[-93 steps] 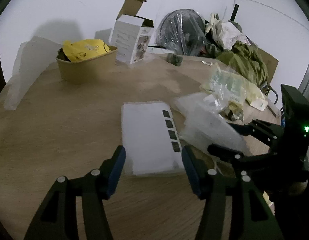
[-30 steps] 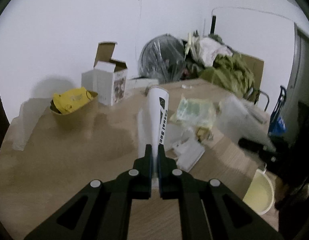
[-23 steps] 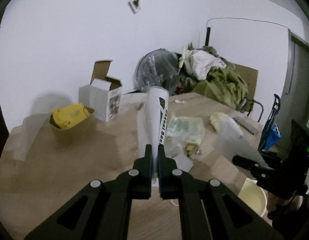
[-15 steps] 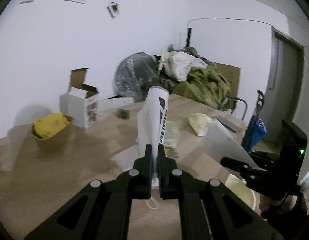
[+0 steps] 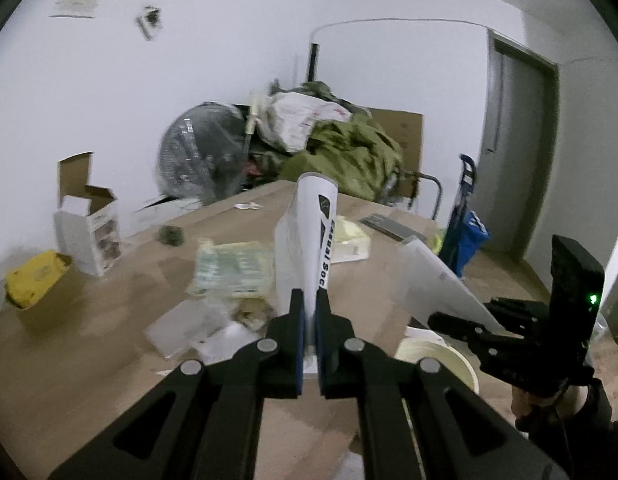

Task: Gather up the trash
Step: 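Carry the rolled paper and socks package over the cream bucket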

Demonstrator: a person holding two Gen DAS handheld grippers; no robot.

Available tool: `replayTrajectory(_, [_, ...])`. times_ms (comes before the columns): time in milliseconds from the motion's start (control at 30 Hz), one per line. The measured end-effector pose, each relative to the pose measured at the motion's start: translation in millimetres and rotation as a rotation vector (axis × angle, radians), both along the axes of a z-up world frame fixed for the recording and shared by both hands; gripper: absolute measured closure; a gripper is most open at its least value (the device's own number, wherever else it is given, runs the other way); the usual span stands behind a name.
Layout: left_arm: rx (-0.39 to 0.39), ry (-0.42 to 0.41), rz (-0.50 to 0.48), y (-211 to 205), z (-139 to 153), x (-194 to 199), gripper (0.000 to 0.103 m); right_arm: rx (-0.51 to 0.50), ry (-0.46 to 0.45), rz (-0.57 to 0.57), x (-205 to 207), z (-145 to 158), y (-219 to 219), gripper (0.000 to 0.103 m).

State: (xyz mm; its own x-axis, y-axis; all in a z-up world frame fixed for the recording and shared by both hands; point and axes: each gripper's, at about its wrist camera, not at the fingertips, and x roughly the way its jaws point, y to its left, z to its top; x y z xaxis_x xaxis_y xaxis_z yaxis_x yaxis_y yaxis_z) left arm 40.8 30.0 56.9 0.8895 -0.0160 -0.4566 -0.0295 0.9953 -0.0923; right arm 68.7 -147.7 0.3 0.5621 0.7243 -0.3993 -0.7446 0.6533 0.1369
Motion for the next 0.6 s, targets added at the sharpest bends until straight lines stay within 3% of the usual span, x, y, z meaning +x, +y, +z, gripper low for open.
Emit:
replayTrajectory(333, [0.009,0.037,-0.156,-46.6,-12.6,28.3,0.099,-0.007,0.024,-0.118,-2.7,-12.6,-46.5,0.088])
replayTrajectory(600, [0.004,0.097,-0.275,-80.8,-31.0,53.8,0.099,-0.028,0.093,-0.22,-0.1,-37.1,-84.7,0.088])
